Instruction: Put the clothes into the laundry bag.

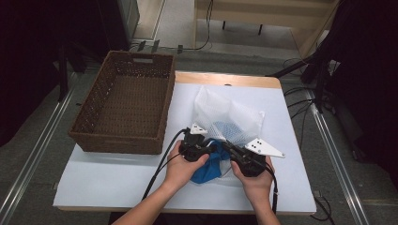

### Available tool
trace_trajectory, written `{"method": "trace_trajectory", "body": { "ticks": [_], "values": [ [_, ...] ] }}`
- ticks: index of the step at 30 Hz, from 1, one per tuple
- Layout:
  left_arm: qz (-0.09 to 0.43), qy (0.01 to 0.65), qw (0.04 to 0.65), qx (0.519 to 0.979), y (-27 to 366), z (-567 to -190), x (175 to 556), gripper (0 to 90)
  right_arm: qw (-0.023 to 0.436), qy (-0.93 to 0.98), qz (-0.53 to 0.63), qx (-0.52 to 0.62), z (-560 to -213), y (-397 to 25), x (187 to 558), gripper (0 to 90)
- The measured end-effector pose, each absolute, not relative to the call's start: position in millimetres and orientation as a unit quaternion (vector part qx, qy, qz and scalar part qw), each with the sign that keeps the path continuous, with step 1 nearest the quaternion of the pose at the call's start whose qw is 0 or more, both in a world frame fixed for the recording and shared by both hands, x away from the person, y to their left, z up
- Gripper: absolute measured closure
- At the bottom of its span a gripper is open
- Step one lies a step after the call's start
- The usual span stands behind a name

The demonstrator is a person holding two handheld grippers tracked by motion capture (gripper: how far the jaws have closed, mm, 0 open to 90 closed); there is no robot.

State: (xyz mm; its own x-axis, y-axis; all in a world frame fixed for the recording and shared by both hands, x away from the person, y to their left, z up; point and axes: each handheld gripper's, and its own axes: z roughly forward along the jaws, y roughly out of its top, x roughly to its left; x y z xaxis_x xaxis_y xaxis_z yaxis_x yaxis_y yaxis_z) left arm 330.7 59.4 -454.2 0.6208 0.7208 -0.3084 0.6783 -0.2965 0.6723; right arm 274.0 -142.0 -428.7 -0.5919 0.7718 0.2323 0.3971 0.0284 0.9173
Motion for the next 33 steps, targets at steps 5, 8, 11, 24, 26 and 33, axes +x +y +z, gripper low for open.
{"method": "trace_trajectory", "body": {
  "ticks": [5,8,11,24,26,33],
  "values": [
    [0.097,0.412,0.438,0.793,67.8,-436.1,308.9,23.4,0.163,0.695,0.552,0.431,-434.4,-147.5,277.5,90.0],
    [0.068,0.424,0.420,0.799,78.1,-434.6,308.0,19.1,0.165,0.692,0.552,0.435,-435.9,-149.1,279.5,90.0],
    [0.055,0.434,0.372,0.819,80.8,-447.5,307.3,17.7,0.163,0.693,0.551,0.437,-436.3,-149.8,279.9,90.0],
    [0.036,0.392,0.377,0.839,67.4,-447.4,295.8,77.7,0.159,0.699,0.546,0.433,-439.3,-143.5,280.0,90.0],
    [0.022,0.376,0.397,0.837,61.2,-436.9,295.1,78.3,0.160,0.697,0.551,0.431,-436.3,-142.5,279.2,90.0],
    [0.024,0.371,0.422,0.827,43.6,-432.3,304.7,77.7,0.165,0.690,0.573,0.410,-420.3,-138.1,270.1,90.0]
  ]
}}
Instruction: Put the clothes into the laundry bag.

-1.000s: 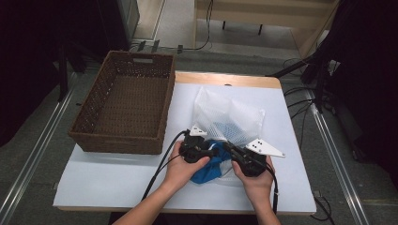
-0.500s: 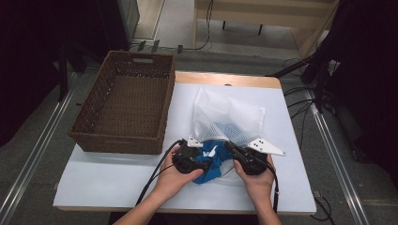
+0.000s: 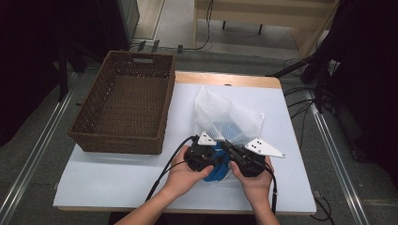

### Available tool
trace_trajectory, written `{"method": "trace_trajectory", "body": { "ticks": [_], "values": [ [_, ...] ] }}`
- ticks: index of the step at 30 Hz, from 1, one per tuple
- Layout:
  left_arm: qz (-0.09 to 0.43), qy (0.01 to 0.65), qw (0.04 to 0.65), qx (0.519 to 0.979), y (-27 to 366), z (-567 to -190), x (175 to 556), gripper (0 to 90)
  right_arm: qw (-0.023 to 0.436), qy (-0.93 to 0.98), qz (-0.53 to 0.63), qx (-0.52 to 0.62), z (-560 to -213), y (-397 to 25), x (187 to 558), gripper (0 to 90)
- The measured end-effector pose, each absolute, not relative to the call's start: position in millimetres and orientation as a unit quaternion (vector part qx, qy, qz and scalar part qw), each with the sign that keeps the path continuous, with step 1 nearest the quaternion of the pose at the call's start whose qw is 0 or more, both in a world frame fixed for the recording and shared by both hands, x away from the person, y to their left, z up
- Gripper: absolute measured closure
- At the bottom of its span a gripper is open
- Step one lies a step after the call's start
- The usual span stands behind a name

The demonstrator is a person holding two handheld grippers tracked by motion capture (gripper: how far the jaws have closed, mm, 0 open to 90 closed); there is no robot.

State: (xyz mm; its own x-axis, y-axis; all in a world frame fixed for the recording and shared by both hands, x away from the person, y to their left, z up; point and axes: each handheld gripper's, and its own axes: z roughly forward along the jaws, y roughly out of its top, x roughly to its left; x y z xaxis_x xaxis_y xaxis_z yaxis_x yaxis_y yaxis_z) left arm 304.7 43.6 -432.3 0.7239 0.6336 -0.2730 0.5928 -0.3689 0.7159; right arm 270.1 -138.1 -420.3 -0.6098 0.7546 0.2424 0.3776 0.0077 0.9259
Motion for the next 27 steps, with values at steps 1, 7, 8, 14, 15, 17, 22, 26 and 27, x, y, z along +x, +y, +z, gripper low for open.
{"method": "trace_trajectory", "body": {
  "ticks": [1,7,8,14,15,17,22,26,27],
  "values": [
    [0.024,0.383,0.434,0.816,45.4,-430.5,307.5,77.8,0.165,0.689,0.575,0.410,-419.4,-138.6,269.7,90.0],
    [0.068,0.416,0.459,0.782,49.2,-436.1,317.7,68.1,0.165,0.682,0.577,0.418,-418.7,-145.6,271.3,90.0],
    [0.051,0.418,0.446,0.790,48.0,-442.4,320.9,61.1,0.165,0.682,0.575,0.421,-420.2,-146.4,272.5,90.0],
    [0.025,0.412,0.426,0.805,56.5,-451.1,313.0,31.2,0.162,0.678,0.565,0.441,-430.1,-154.0,278.8,90.0],
    [0.025,0.412,0.426,0.805,56.5,-451.1,313.0,28.4,0.162,0.678,0.565,0.441,-430.1,-154.0,278.8,90.0],
    [0.012,0.405,0.407,0.818,60.3,-452.1,307.2,24.5,0.158,0.677,0.563,0.447,-432.2,-156.3,280.6,90.0],
    [0.059,0.392,0.336,0.854,51.4,-462.6,297.9,39.2,0.158,0.678,0.560,0.448,-434.4,-155.1,281.7,90.0],
    [0.036,0.388,0.375,0.841,48.2,-456.2,296.6,74.8,0.154,0.686,0.558,0.441,-434.9,-149.1,280.0,90.0],
    [0.046,0.383,0.379,0.841,45.7,-453.5,295.4,78.0,0.154,0.687,0.559,0.438,-434.8,-147.3,279.4,90.0]
  ]
}}
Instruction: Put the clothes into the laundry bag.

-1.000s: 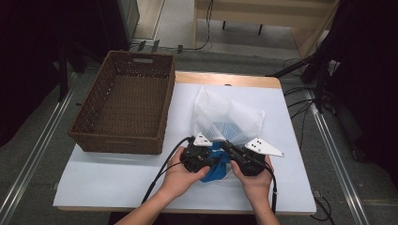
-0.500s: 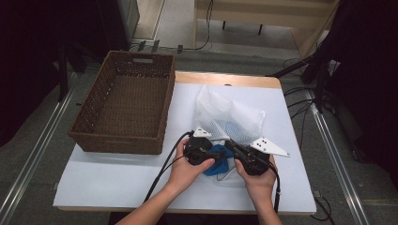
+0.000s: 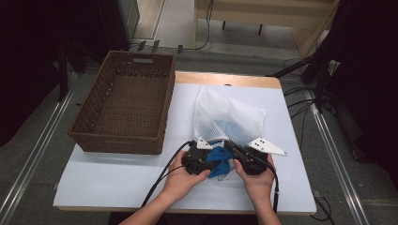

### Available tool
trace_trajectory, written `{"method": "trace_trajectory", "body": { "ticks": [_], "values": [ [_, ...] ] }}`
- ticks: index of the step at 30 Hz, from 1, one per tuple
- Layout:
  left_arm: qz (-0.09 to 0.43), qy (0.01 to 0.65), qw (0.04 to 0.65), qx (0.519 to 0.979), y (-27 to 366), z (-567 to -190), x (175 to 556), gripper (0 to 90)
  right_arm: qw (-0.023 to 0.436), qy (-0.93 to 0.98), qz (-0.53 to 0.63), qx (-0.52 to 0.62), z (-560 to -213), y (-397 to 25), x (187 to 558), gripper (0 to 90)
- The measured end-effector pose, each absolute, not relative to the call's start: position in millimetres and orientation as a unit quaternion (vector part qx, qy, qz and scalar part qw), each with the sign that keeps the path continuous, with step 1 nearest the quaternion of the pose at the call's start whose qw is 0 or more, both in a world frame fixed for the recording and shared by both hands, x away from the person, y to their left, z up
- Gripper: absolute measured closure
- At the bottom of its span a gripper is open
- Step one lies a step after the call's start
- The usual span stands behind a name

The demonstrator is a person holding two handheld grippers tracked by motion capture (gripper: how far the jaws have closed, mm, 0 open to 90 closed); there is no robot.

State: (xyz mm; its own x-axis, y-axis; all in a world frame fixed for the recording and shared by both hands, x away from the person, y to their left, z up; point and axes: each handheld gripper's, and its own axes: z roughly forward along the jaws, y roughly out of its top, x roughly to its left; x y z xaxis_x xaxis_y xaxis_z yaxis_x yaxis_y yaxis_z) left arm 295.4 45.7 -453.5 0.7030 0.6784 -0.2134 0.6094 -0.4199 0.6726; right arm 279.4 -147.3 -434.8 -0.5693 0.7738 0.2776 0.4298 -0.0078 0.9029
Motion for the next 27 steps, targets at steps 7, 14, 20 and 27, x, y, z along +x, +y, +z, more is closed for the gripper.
{"method": "trace_trajectory", "body": {
  "ticks": [7,14,20,27],
  "values": [
    [0.087,0.411,0.430,0.799,38.2,-441.2,313.0,79.8,0.145,0.682,0.576,0.426,-425.6,-140.7,273.6,90.0],
    [0.150,0.426,0.438,0.777,36.4,-450.3,325.8,64.5,0.151,0.678,0.573,0.434,-425.0,-146.1,274.1,90.0],
    [0.093,0.408,0.423,0.804,41.7,-458.7,316.4,39.6,0.147,0.676,0.562,0.454,-435.9,-152.0,280.6,90.0],
    [0.092,0.378,0.385,0.837,38.9,-452.9,285.6,25.9,0.150,0.669,0.562,0.463,-436.7,-157.2,283.2,90.0]
  ]
}}
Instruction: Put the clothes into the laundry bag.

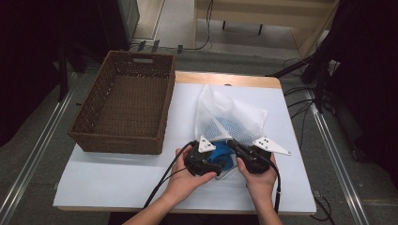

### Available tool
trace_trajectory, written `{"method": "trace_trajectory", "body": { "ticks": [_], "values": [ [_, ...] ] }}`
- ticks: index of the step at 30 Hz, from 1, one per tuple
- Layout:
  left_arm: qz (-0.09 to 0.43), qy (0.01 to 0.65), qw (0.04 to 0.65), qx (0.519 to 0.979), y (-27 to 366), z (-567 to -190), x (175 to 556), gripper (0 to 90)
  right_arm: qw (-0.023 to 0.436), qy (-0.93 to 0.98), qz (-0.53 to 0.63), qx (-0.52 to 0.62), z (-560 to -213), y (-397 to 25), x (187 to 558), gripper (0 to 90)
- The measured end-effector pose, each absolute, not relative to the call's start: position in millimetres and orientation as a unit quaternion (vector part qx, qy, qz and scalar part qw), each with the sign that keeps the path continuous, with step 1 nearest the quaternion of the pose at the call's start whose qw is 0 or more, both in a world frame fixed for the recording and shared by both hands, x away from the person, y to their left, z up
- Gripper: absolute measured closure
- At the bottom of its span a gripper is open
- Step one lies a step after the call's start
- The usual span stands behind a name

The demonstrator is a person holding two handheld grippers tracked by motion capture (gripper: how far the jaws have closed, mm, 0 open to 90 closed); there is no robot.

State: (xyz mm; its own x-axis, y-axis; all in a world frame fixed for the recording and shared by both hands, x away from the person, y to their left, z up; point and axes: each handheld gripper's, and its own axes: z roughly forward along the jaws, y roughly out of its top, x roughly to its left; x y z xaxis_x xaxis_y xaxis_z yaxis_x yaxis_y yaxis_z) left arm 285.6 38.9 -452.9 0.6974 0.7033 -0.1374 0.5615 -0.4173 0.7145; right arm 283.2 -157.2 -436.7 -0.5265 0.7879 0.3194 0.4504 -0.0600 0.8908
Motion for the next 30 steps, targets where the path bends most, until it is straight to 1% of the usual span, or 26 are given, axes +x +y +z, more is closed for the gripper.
{"method": "trace_trajectory", "body": {
  "ticks": [1,2,3,4,5,7,8,9,10,11,13,14,16,17,20,21,22,23,24,25,26,27,28,29,30],
  "values": [
    [0.092,0.378,0.385,0.837,38.9,-452.9,285.6,26.0,0.149,0.669,0.561,0.464,-437.3,-157.4,283.3,90.0],
    [0.100,0.388,0.351,0.846,35.0,-460.4,286.6,27.6,0.149,0.668,0.560,0.466,-437.9,-157.3,283.5,90.0],
    [0.100,0.388,0.351,0.846,35.0,-460.4,286.6,28.6,0.149,0.668,0.560,0.466,-437.9,-157.3,283.5,90.0],
    [0.108,0.392,0.333,0.851,32.4,-467.4,288.1,29.6,0.149,0.670,0.560,0.464,-439.1,-156.8,283.7,90.0],
    [0.122,0.391,0.331,0.850,31.3,-467.5,286.8,32.4,0.148,0.671,0.559,0.465,-439.2,-156.1,283.3,90.0],
    [0.121,0.385,0.334,0.852,30.1,-466.0,286.1,46.4,0.148,0.672,0.558,0.464,-439.4,-155.2,282.8,90.0],
    [0.121,0.380,0.339,0.852,29.9,-465.0,285.9,55.9,0.148,0.673,0.557,0.464,-439.7,-155.1,282.9,90.0],
    [0.121,0.380,0.339,0.852,29.9,-465.0,285.9,67.3,0.149,0.673,0.557,0.463,-440.0,-155.1,283.2,90.0],
    [0.116,0.379,0.353,0.848,29.5,-462.2,286.5,73.7,0.145,0.673,0.559,0.462,-440.2,-154.5,283.2,90.0],
    [0.108,0.381,0.363,0.843,29.6,-460.4,288.0,78.4,0.146,0.674,0.559,0.460,-440.4,-153.7,283.1,90.0],
    [0.101,0.383,0.381,0.835,28.6,-456.3,292.5,82.1,0.143,0.677,0.559,0.458,-439.7,-150.5,281.7,90.0],
    [0.100,0.389,0.393,0.827,26.9,-454.7,295.0,82.6,0.145,0.678,0.559,0.454,-439.2,-149.0,281.2,90.0],
    [0.102,0.389,0.398,0.825,25.9,-452.6,298.2,82.9,0.147,0.679,0.561,0.450,-436.9,-146.6,279.4,90.0],
    [0.106,0.398,0.418,0.810,22.6,-449.7,304.6,83.0,0.149,0.677,0.564,0.448,-435.2,-146.3,278.6,90.0],
    [0.135,0.406,0.440,0.789,16.4,-446.7,312.1,83.0,0.155,0.669,0.573,0.447,-429.5,-148.5,275.9,90.0],
    [0.135,0.406,0.440,0.789,16.4,-446.7,312.1,82.9,0.155,0.669,0.573,0.447,-429.5,-148.5,275.9,90.0],
    [0.186,0.396,0.440,0.785,10.4,-449.3,315.9,82.7,0.157,0.663,0.579,0.448,-426.9,-150.5,274.9,90.0],
    [0.186,0.396,0.440,0.785,10.4,-449.3,315.9,82.3,0.157,0.663,0.579,0.448,-426.9,-150.5,274.9,90.0],
    [0.167,0.415,0.420,0.790,6.3,-459.4,326.9,81.5,0.158,0.662,0.578,0.451,-427.1,-152.1,275.4,90.0],
    [0.167,0.415,0.420,0.790,6.3,-459.4,326.9,80.0,0.158,0.663,0.575,0.452,-428.4,-152.9,276.3,90.0],
    [0.123,0.432,0.391,0.804,4.0,-470.8,336.3,77.7,0.158,0.663,0.572,0.455,-430.3,-153.5,277.1,90.0],
    [0.123,0.432,0.391,0.804,4.0,-470.8,336.3,74.5,0.158,0.663,0.572,0.455,-430.3,-153.5,277.1,90.0],
    [0.109,0.420,0.391,0.811,3.5,-474.4,335.0,70.1,0.157,0.665,0.566,0.462,-435.0,-155.7,279.6,90.0],
    [0.109,0.420,0.391,0.811,3.5,-474.4,335.0,64.0,0.157,0.665,0.566,0.462,-435.0,-155.7,279.6,90.0],
    [0.088,0.401,0.397,0.821,5.3,-470.4,330.5,57.0,0.153,0.662,0.563,0.470,-438.5,-157.9,281.7,90.0]
  ]
}}
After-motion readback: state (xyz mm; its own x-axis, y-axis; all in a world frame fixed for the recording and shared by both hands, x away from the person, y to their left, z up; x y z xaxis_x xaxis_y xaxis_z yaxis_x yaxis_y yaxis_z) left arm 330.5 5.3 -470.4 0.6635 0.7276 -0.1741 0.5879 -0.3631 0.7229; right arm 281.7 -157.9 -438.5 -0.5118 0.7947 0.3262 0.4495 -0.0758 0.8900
